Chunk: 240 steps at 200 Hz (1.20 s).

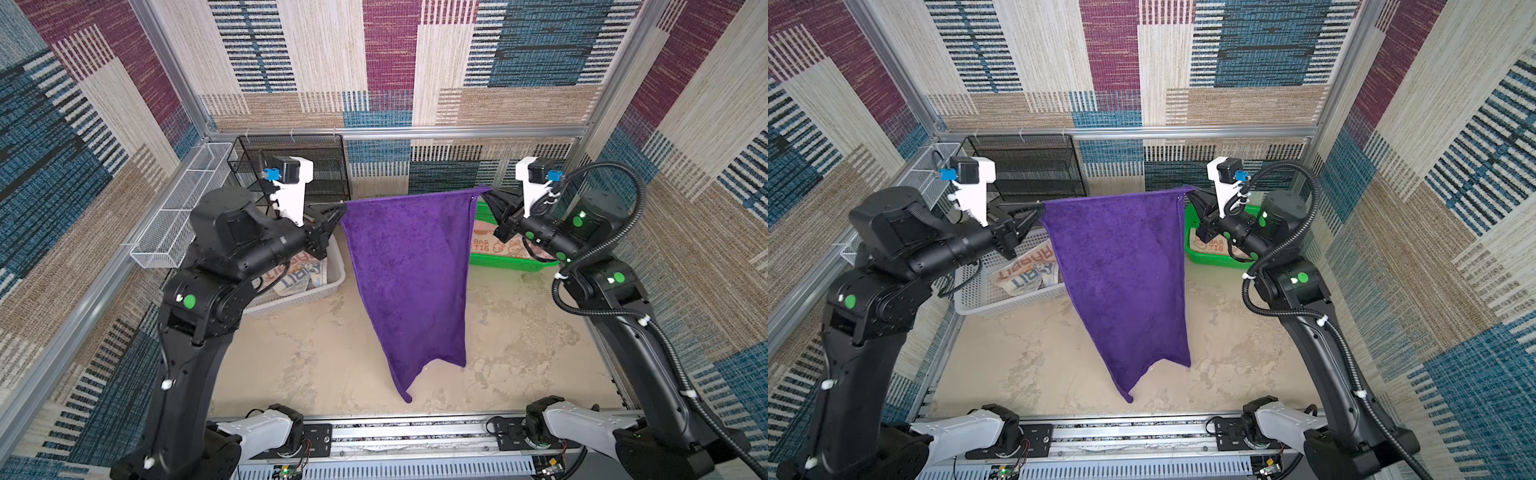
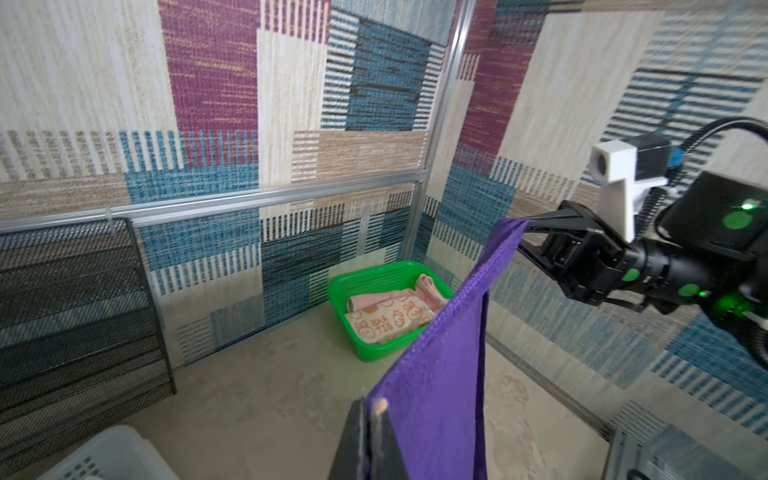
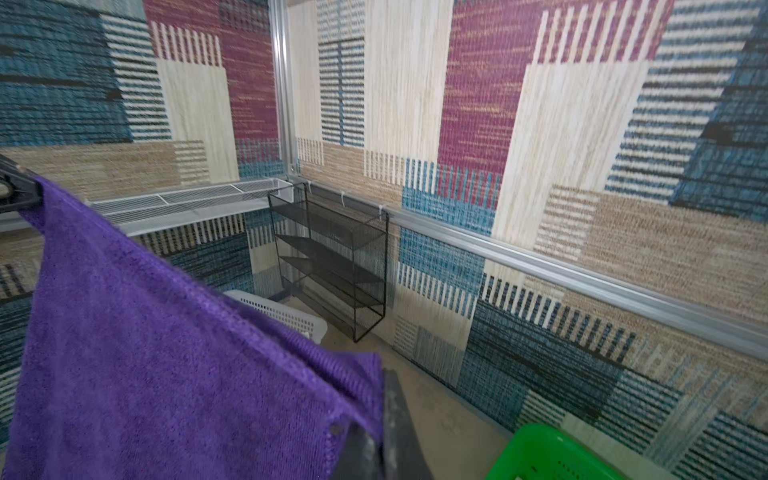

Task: Fold and stack the towels
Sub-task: 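Lower the stretched towel flat onto the table with both grippers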

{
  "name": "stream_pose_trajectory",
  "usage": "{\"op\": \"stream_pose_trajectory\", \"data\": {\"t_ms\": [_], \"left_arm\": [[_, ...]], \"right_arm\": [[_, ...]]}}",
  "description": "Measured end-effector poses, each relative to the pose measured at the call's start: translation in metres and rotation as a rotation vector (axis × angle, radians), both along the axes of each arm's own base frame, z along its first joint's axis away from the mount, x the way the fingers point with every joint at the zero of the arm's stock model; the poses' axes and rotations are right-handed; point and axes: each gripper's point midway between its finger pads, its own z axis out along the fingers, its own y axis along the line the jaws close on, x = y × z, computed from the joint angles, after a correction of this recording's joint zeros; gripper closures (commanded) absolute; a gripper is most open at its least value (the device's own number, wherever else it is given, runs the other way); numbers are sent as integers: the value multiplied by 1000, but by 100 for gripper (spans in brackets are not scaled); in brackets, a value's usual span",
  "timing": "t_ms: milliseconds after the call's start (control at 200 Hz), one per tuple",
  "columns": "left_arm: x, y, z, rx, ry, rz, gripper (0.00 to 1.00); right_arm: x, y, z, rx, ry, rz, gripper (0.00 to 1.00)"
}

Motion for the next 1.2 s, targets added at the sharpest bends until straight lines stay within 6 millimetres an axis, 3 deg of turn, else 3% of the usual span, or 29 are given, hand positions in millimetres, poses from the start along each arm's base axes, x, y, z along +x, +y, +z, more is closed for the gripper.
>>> {"op": "stream_pose_trajectory", "data": {"t_ms": [356,596,716,891,1057,1202], "left_arm": [[130,15,-112,221,201,280,100],[188,23,-180,323,306,387,100],[203,23,-207,358,343,411,100],[216,22,-231,378,371,425,100],[211,20,-239,372,392,405,100],[190,19,-241,353,412,370,100]], "right_arm": [[124,18,-124,-144,185,-81,100],[187,28,-193,-190,261,-106,100],[208,30,-224,-216,291,-121,100],[220,29,-255,-244,322,-134,100],[216,25,-264,-249,326,-137,100],[198,20,-264,-248,331,-134,100]]}}
